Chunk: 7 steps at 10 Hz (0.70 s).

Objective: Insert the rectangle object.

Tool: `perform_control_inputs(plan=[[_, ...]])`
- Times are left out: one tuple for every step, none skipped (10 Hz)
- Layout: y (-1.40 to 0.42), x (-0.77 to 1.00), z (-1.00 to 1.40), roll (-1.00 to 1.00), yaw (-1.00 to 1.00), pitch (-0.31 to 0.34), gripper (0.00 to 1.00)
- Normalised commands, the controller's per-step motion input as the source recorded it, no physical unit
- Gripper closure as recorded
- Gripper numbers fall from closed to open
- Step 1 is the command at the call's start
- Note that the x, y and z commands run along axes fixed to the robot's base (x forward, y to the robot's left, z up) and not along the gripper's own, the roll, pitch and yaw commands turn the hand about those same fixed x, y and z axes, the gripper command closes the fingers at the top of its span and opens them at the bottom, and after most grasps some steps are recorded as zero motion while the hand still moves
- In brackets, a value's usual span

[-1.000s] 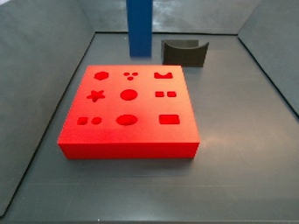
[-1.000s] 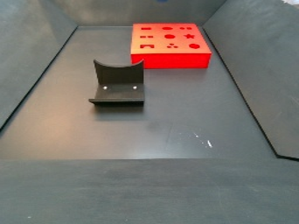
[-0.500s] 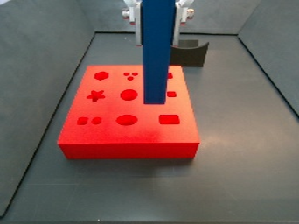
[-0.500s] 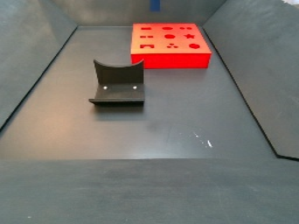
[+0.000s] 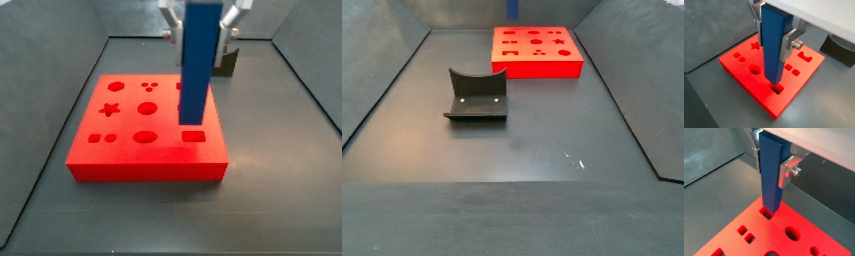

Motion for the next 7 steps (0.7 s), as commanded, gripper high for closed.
perform_control_inputs(plan=[[0.11, 1.00, -0.28, 0.06, 0.14, 0.189, 1.00], [0.07, 1.00, -0.29, 0.03, 0.10, 0.176, 1.00], [0.00, 0.57, 0.00, 0.00, 0.09, 0.149, 1.00], [0.01, 0.00, -0.03, 0.02, 0.00, 0.017, 1.00], [-0.01, 0.07, -0.49, 0.03, 0.12, 0.034, 1.00], [0.00, 0.01, -0.59, 0.00, 0.32, 0.033, 1.00], [-0.11, 0.00, -0.31, 0.00, 0.29, 0.000, 1.00]])
